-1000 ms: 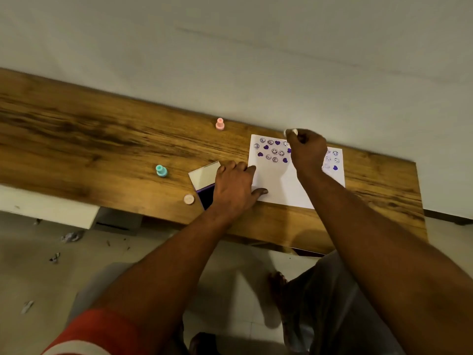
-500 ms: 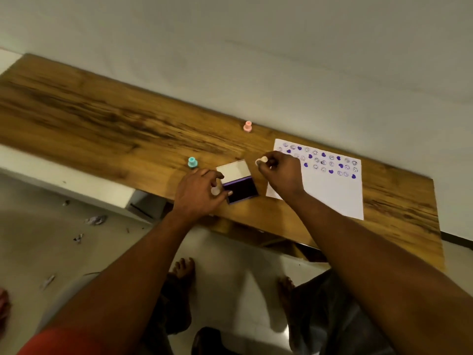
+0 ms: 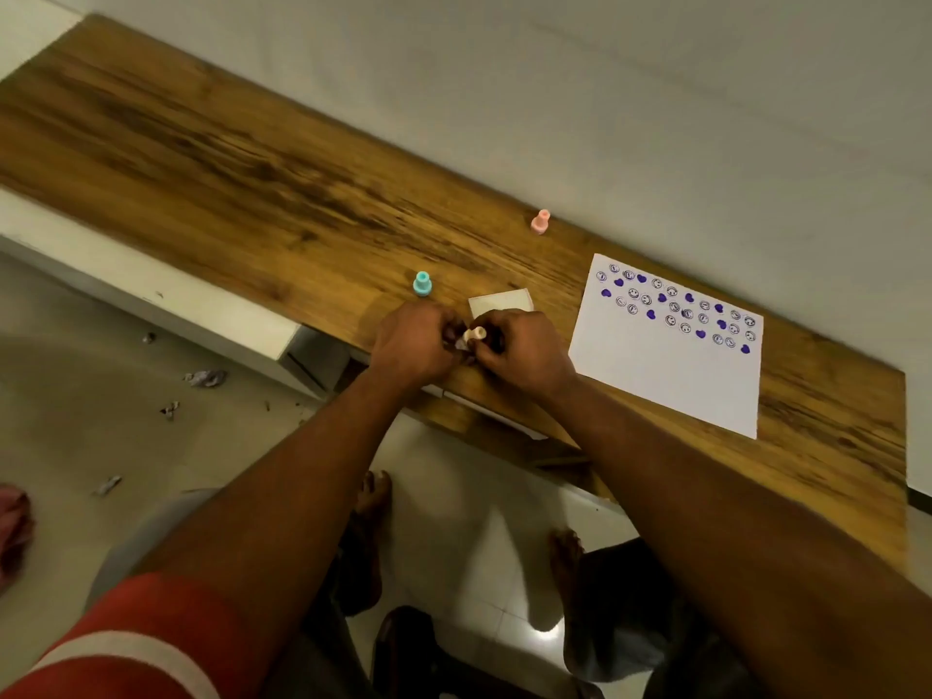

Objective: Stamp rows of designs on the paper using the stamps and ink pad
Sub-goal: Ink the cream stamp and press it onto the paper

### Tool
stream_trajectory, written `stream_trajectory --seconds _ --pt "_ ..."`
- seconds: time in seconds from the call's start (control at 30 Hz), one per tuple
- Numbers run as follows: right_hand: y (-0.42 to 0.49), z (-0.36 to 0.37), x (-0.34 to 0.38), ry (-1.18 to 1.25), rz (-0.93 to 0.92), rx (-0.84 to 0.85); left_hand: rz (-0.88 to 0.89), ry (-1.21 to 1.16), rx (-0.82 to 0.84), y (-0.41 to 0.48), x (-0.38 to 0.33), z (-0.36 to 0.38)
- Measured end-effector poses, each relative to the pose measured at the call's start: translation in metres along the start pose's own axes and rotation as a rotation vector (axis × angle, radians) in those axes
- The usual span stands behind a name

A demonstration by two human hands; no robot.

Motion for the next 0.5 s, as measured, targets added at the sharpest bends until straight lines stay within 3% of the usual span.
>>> stream_trajectory --seconds 0.5 --pt "0.013 0.004 0.001 -0.043 -0.022 0.138 -0.013 0.054 0.091 0.010 0.001 0.002"
Point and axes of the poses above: each hand's wrist, its own y-axis towards the middle knuckle, its own z-axis out of the palm, x = y × z, the point moved 2 cm from there along y, towards the middle knuckle, and after that the axes turned 5 degrees about z, right-handed, at the moved point
